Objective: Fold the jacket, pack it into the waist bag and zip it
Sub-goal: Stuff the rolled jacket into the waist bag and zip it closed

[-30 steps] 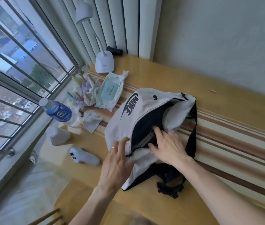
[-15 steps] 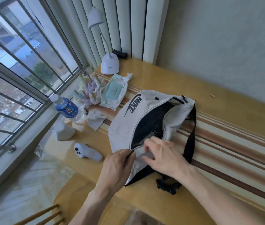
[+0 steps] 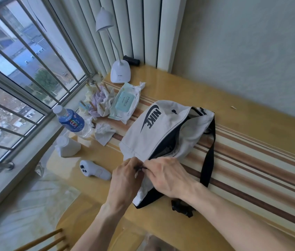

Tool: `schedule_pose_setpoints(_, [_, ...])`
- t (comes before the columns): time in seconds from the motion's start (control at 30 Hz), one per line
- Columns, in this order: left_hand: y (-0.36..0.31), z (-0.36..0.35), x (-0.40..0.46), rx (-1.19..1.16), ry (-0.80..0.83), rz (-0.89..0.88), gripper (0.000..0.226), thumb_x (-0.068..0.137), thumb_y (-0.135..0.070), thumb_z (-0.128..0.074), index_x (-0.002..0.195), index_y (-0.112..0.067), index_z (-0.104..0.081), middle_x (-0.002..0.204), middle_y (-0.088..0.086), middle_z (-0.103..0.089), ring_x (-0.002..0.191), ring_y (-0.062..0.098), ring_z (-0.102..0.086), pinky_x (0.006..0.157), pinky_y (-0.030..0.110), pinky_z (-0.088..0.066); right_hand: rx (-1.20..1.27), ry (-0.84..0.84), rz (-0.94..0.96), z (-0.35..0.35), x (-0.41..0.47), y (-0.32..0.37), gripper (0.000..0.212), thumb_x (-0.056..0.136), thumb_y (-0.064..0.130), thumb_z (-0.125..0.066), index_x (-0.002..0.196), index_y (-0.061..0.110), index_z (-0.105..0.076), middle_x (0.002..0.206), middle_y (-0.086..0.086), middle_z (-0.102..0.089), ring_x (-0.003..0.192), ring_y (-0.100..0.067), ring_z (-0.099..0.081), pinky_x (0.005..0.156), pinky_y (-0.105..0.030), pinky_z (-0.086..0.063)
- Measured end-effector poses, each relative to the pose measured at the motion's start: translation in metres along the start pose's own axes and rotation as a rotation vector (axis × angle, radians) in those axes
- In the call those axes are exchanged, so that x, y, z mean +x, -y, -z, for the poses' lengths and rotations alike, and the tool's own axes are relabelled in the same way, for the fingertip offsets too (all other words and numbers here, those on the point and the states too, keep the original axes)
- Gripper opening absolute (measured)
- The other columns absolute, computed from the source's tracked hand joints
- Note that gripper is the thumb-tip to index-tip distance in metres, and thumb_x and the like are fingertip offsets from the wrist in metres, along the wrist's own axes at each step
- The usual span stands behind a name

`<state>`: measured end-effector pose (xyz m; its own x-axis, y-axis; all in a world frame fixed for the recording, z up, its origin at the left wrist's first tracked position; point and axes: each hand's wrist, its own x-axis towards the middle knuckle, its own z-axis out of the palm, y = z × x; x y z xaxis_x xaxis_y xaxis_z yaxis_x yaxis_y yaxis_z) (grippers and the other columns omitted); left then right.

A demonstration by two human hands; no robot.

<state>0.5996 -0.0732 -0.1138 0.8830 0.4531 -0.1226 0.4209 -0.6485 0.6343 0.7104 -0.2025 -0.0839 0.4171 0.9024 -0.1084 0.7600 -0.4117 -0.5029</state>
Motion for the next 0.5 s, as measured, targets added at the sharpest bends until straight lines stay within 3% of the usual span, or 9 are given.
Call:
schedule_pose_setpoints(0.23, [0.013,-0.003,-0.005,0.003,-0.021,0.013,0.020,0.086,-0.015,-0.078,0.078,-0.022,-0.061,0.072,-0.013,-0.063,0.068,0.009,-0.062,0.063,0.036,-0.057,0.218,-0.044,-0.378,0.040,0.003,-0.072,0.027,0.098,0.027,-0.045,0.074,0.018,-0.055,0.060,-0.001,-0.062,0.057,-0.022,-0.063,0.050,-0.035,-0.047])
schedule_pose_setpoints(0.3, [0.014,-0.004,-0.007,-0.006,-0.019,0.021,0.020,0.086,-0.017,-0.077,0.076,-0.023,-0.061,0.072,-0.015,-0.062,0.068,0.008,-0.062,0.064,0.035,-0.057,0.230,-0.088,-0.497,0.050,0.010,-0.104,0.028,0.097,0.023,-0.047,0.073,0.018,-0.061,0.061,-0.004,-0.066,0.059,-0.024,-0.066,0.056,-0.040,-0.054])
schedule_pose_setpoints(0.43, [0.014,-0.007,-0.009,0.005,-0.022,0.026,0.022,0.085,-0.017,-0.079,0.075,-0.023,-0.061,0.071,-0.016,-0.061,0.067,0.006,-0.062,0.063,0.035,-0.057,0.313,-0.147,-0.693,0.073,0.026,-0.161,0.028,0.100,0.020,-0.049,0.081,0.013,-0.069,0.064,-0.002,-0.069,0.062,-0.019,-0.067,0.062,-0.033,-0.054])
schedule_pose_setpoints(0.5, [0.017,-0.007,-0.009,0.006,-0.016,0.038,0.023,0.085,-0.017,-0.080,0.074,-0.025,-0.061,0.070,-0.017,-0.062,0.067,0.006,-0.063,0.063,0.035,-0.058,0.316,-0.191,-0.771,0.084,0.034,-0.188,0.029,0.098,0.023,-0.051,0.081,0.011,-0.072,0.065,-0.003,-0.072,0.065,-0.021,-0.069,0.071,-0.036,-0.058])
